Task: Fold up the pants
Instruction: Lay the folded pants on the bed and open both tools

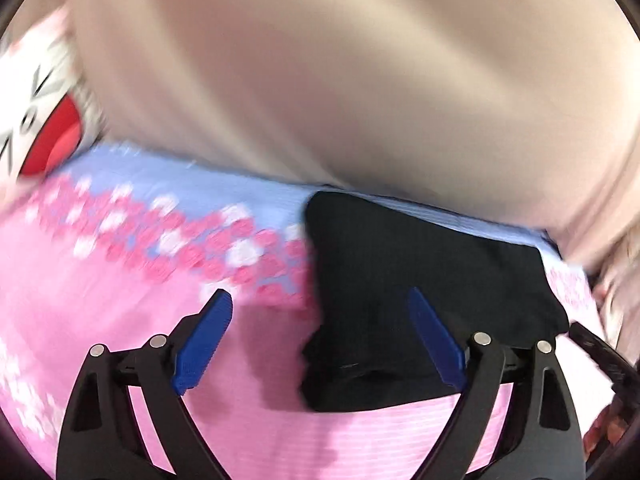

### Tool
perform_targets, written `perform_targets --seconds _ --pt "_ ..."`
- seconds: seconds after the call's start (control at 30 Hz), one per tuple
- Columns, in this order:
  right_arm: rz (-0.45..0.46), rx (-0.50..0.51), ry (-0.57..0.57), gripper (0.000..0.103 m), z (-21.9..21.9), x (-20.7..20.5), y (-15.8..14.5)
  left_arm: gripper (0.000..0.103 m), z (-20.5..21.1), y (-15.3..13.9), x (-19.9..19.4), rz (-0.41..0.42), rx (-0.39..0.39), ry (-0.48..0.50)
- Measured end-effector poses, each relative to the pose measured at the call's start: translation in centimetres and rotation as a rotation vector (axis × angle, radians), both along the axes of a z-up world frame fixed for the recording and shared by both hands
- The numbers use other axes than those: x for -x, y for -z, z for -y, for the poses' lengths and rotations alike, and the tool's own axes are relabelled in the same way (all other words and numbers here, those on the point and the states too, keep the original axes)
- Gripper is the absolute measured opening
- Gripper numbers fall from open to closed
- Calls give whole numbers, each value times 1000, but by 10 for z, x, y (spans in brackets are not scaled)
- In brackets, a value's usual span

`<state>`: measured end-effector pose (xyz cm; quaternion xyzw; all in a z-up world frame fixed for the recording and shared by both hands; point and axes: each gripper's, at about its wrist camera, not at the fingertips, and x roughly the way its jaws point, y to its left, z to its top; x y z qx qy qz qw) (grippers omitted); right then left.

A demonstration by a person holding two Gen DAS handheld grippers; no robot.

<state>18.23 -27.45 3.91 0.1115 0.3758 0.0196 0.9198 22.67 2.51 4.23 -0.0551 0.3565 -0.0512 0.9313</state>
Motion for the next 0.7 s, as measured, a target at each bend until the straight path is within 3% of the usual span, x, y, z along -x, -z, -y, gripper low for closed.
perform_targets --seconds 0.1,0.13,0.17,0.23,0.3,0.33,0.4,0.47,0.57,0.7 --pt "-114 60 49 0 0 -32 39 88 29 32 -18 -109 -84 36" --pt "-129 7 56 0 9 -35 51 88 30 53 -27 -174 -131 23" --pt "-114 -91 68 0 21 -32 53 89 25 70 -30 -210 -123 15" --pt "-120 -155 77 0 25 -26 44 89 7 74 -23 -204 -5 -11" --pt "-63 -116 44 2 17 -17 27 89 2 74 -20 -215 20 -14" --pt "-49 -84 33 2 13 -16 24 89 3 74 -19 -206 3 -9" --pt "-127 -14 55 0 14 -27 44 89 8 72 -18 -189 -36 -8" --pt "-126 -96 70 0 28 -31 58 88 10 66 -13 -181 -69 -12" --pt "-92 -127 69 9 20 -7 37 87 13 44 8 -134 -148 16" --pt "-39 -112 25 9 -5 30 15 88 23 22 48 -63 -246 54"
